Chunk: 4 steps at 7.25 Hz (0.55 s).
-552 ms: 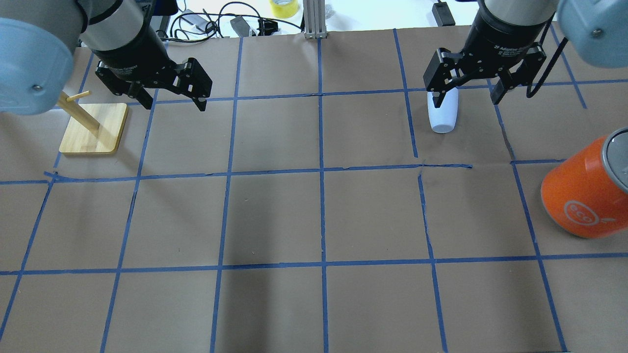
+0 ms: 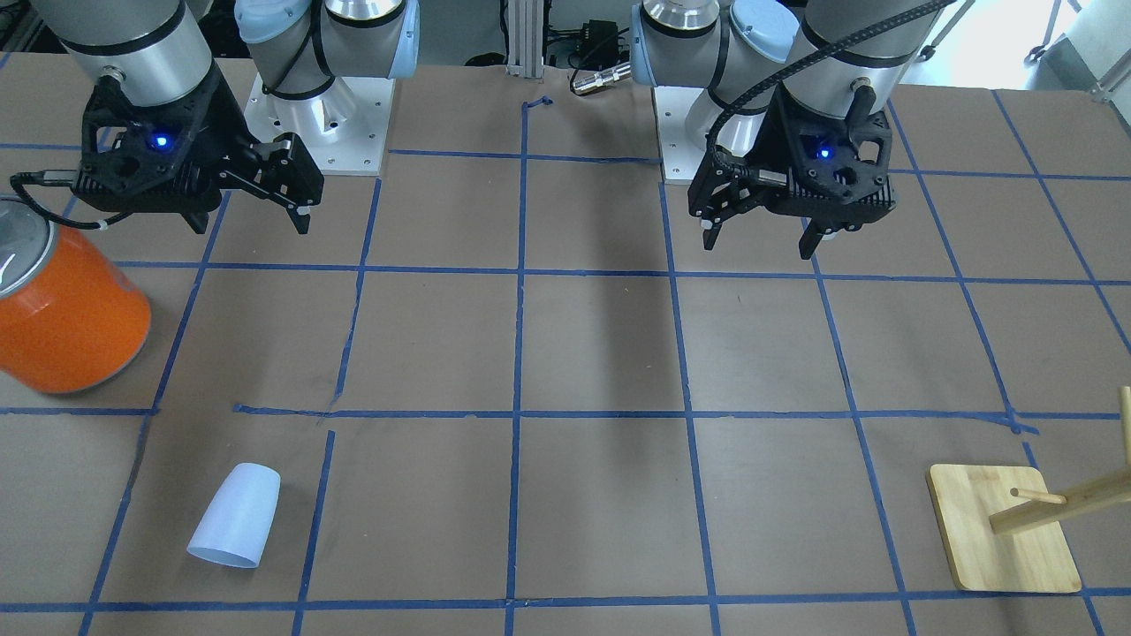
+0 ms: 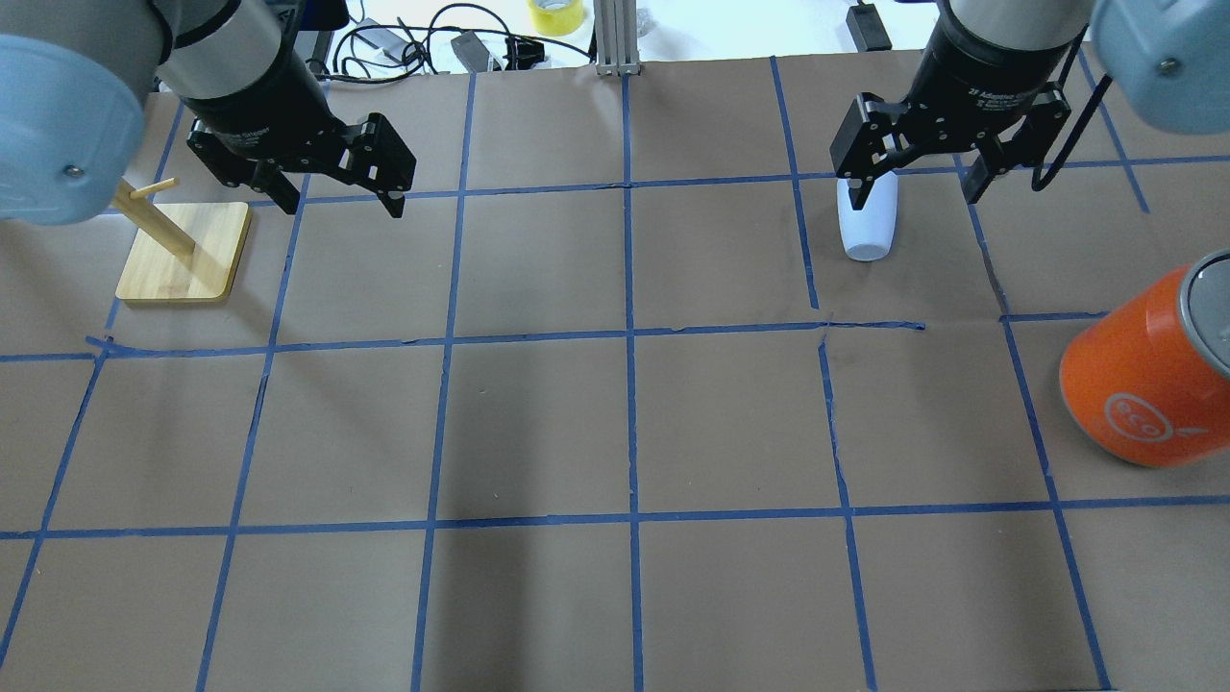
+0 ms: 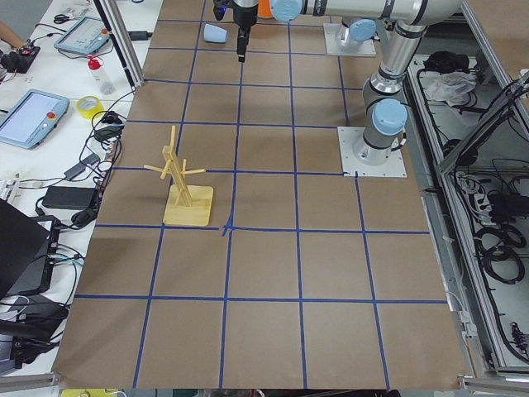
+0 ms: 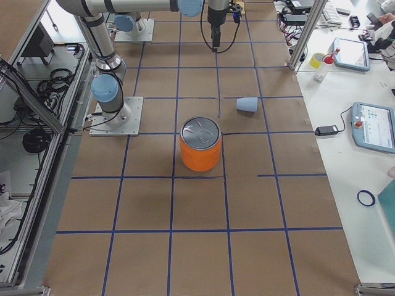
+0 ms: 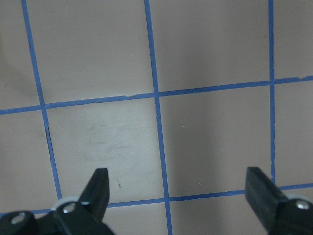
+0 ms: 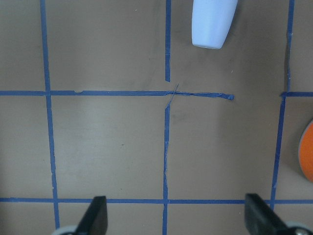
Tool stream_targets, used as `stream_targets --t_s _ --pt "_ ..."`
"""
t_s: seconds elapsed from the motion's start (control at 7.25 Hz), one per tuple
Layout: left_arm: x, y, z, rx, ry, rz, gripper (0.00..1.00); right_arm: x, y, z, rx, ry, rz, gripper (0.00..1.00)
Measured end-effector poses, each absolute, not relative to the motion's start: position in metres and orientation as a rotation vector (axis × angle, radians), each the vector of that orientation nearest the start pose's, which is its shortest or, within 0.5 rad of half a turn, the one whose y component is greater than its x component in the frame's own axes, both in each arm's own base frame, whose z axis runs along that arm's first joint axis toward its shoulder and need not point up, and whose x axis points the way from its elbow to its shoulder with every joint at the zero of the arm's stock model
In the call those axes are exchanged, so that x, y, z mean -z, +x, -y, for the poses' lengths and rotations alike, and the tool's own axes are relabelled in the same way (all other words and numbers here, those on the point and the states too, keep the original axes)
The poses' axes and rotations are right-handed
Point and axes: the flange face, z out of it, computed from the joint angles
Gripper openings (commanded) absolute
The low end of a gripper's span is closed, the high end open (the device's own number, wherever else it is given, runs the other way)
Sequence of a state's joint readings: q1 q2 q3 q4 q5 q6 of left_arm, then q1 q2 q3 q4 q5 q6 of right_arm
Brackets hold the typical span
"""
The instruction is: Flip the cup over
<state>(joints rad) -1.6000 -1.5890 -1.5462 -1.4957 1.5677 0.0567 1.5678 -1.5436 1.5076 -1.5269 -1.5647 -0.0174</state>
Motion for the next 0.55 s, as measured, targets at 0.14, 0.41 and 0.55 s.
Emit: stream_targets --t_s 0.14,0.41,0.55 --pt "-0.4989 -0.1483 0.5032 0.128 0.135 -3.138 1.0 -0.5009 0.1318 0.5035 -0.009 -0.02 -3.135 1.0" --pt "-0.4992 -0.1483 0.503 0.129 0.135 -3.138 1.0 -0.5009 0.1275 0.5054 -0.003 -0.013 -3.136 1.0" --pt "-0.499 -0.1484 0.5032 0.129 0.135 -3.138 1.0 -0.5006 0.126 0.5061 -0.002 -0.01 -3.136 1.0"
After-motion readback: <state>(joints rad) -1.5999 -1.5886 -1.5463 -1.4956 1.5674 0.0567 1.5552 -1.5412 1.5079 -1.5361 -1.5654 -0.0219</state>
